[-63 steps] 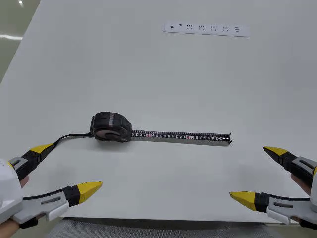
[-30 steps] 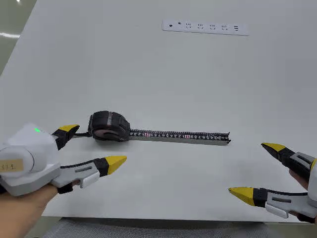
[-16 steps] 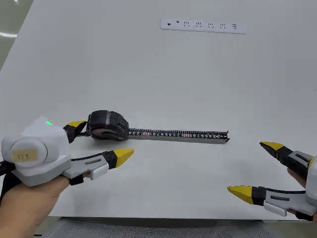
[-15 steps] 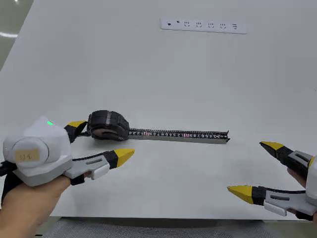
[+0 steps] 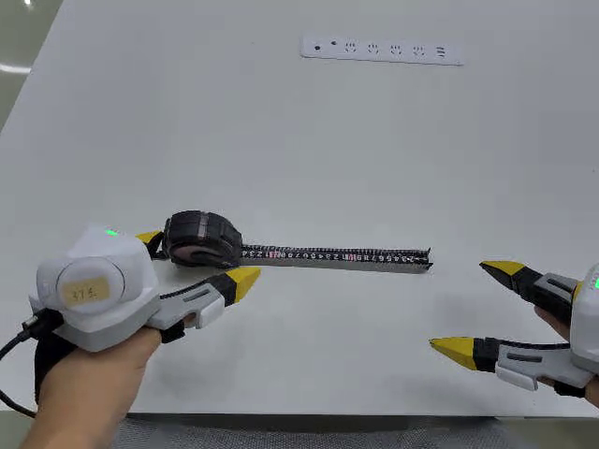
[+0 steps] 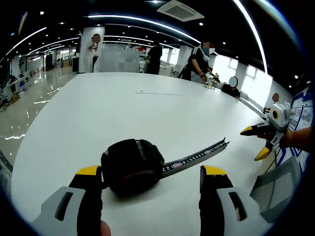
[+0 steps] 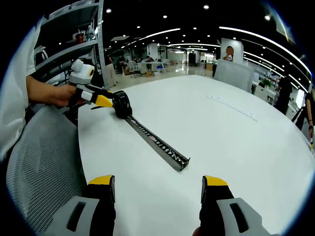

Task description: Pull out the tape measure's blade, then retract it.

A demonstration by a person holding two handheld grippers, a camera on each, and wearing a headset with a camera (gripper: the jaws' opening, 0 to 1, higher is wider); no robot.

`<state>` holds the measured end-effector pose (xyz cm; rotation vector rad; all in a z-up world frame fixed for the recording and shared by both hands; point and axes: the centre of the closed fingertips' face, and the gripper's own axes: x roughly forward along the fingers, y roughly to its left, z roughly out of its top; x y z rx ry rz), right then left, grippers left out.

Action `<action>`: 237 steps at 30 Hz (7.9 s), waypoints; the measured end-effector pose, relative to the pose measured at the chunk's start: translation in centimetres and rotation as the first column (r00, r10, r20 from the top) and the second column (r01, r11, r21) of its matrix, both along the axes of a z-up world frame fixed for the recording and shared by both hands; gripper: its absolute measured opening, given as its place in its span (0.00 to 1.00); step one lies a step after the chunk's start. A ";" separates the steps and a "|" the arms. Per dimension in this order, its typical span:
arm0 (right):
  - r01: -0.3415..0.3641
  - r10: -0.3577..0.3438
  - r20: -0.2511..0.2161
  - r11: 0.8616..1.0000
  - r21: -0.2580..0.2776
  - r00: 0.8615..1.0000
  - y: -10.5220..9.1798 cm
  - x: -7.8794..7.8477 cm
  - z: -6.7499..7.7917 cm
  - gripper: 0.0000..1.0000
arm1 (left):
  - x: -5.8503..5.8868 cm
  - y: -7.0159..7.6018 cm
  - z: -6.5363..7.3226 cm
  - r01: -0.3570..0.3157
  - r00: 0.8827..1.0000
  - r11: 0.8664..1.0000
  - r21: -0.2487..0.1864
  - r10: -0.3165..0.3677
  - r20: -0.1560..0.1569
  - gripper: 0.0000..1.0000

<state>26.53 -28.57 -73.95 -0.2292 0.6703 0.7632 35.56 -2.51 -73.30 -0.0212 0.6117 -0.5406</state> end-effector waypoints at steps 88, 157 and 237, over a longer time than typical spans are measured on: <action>-0.354 0.350 -0.052 0.924 -0.145 0.935 0.7 6.4 -4.8 0.10 | 3.0 1.5 -1.8 -0.239 0.971 0.967 0.090 0.239 0.005 0.56; -0.427 0.428 -0.009 0.902 -0.064 0.904 8.3 8.0 -4.4 0.09 | 2.9 1.6 -1.9 -0.245 0.969 0.968 0.058 0.247 -0.028 0.55; -0.524 0.523 0.030 0.850 0.057 0.852 20.1 9.8 -4.9 0.09 | 3.0 1.8 -1.7 -0.252 0.966 0.967 0.027 0.253 -0.042 0.55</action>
